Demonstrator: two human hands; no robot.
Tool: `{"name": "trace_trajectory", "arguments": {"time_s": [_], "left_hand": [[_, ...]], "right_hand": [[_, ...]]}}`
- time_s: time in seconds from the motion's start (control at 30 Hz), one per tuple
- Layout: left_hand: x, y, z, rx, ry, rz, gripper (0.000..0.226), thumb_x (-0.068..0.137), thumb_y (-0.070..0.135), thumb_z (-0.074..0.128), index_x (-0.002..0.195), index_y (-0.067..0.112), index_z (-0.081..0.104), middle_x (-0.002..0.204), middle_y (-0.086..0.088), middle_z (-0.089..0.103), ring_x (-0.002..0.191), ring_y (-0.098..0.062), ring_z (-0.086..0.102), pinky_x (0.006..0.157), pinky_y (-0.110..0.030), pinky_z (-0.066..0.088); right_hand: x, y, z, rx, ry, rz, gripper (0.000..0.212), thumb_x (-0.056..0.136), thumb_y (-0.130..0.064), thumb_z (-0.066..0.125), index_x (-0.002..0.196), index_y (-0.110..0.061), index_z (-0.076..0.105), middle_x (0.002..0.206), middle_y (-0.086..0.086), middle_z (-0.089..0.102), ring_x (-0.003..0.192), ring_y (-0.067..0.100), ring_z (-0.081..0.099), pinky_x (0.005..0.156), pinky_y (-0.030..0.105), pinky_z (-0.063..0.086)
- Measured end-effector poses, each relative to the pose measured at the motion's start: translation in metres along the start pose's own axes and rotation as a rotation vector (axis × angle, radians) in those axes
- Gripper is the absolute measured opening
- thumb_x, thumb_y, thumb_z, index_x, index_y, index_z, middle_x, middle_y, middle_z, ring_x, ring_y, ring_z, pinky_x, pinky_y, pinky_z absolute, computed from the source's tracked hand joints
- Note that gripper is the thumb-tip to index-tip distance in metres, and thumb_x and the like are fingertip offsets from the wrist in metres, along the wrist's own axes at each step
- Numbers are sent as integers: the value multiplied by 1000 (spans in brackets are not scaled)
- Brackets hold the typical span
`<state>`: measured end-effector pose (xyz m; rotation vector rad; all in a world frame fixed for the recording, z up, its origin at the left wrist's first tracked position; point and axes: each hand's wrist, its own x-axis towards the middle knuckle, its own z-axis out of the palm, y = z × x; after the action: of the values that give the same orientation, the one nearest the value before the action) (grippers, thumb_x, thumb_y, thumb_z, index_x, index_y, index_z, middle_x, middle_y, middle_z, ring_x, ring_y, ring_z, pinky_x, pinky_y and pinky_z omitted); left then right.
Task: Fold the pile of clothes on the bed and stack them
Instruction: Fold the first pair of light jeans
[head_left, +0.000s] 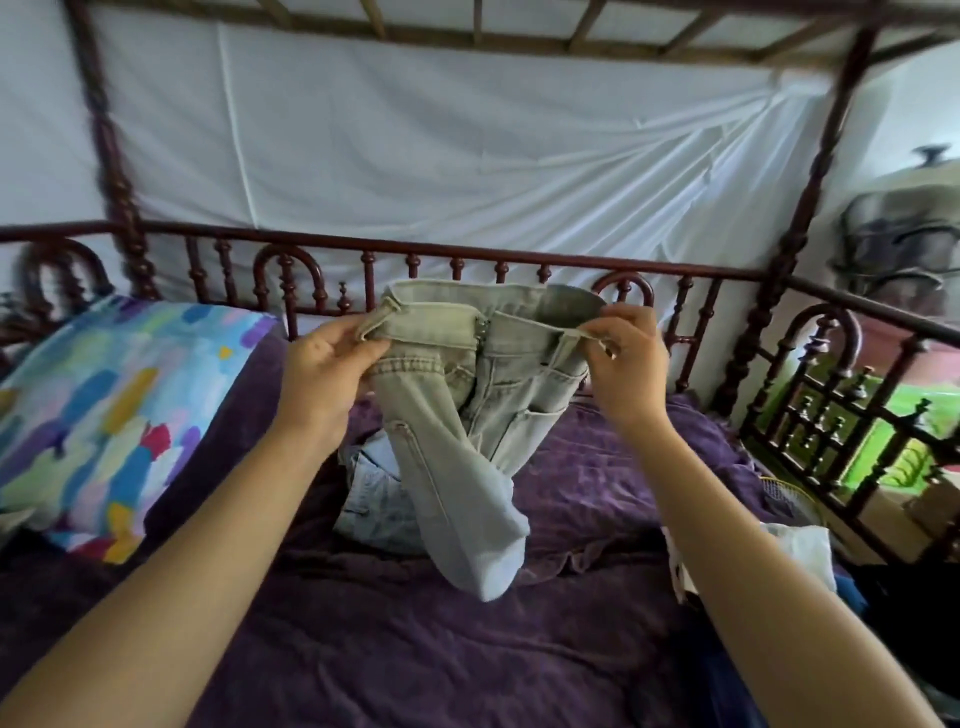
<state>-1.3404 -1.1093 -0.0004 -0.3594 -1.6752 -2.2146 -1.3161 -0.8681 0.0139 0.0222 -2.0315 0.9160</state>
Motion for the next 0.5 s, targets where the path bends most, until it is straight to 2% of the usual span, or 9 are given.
{"name": "trace_trajectory", "arguments": {"time_s": [0.03, 0.07, 0.17, 0.27, 0.33, 0.4, 0.43, 0.5], "left_hand": [[7, 14, 5, 0, -10, 28, 29, 86, -7, 55, 84, 21, 63, 61, 15, 68, 61, 0, 62, 61, -22, 54], [13, 26, 9, 2, -21, 54, 28, 86, -6, 55, 84, 21, 62, 61, 15, 68, 61, 0, 62, 61, -21, 53], [22, 53, 19, -29, -54, 77, 27, 88, -6, 52, 82, 20, 60, 55, 15, 65, 53, 1, 60, 50, -16, 50], [18, 52, 17, -87, -82, 18, 32, 89, -6, 48, 78, 20, 63, 53, 13, 64, 49, 0, 60, 46, -15, 48], [11, 36, 10, -87, -94, -37, 38, 89, -5, 49, 72, 20, 71, 56, 12, 66, 51, -1, 61, 48, -16, 51], [3, 15, 4, -64, -80, -102, 35, 89, -5, 50, 76, 21, 70, 59, 11, 67, 53, -2, 62, 51, -17, 51], [-1, 3, -1, -38, -59, -136, 31, 88, -5, 50, 80, 20, 67, 58, 11, 67, 53, -2, 62, 52, -17, 51], [-10, -19, -9, 26, -34, -194, 27, 87, -7, 51, 81, 17, 64, 58, 11, 67, 53, -1, 62, 52, -17, 50]], "right_hand": [[14, -9, -6, 44, 36, -20, 17, 82, 7, 59, 92, 1, 71, 113, 13, 51, 107, 28, 53, 90, 36, 46], [24, -18, -12, 95, 70, -30, 18, 82, 7, 58, 91, -1, 71, 116, 9, 47, 111, 25, 51, 93, 37, 46], [35, -37, -21, 184, 153, -26, 18, 84, 5, 58, 91, -6, 71, 130, 12, 41, 118, 16, 41, 96, 27, 41], [24, -30, -18, 164, 160, 9, 17, 83, -7, 67, 99, -7, 68, 138, 14, 36, 129, 21, 33, 105, 25, 30], [7, -12, -11, 233, 9, 132, 47, 80, -14, 71, 124, -12, 54, 138, 10, 35, 125, 21, 38, 103, 24, 37], [-21, 9, 0, 386, -222, 354, 81, 80, -14, 72, 145, -20, 24, 140, 2, 33, 120, 13, 41, 90, 17, 45], [-38, 19, 7, 431, -302, 449, 92, 79, -14, 72, 148, -22, 12, 144, 1, 30, 121, 11, 39, 89, 18, 44], [-71, 35, 26, 398, -337, 570, 101, 77, -15, 74, 150, -23, 5, 151, 5, 25, 127, 14, 34, 97, 26, 40]]}}
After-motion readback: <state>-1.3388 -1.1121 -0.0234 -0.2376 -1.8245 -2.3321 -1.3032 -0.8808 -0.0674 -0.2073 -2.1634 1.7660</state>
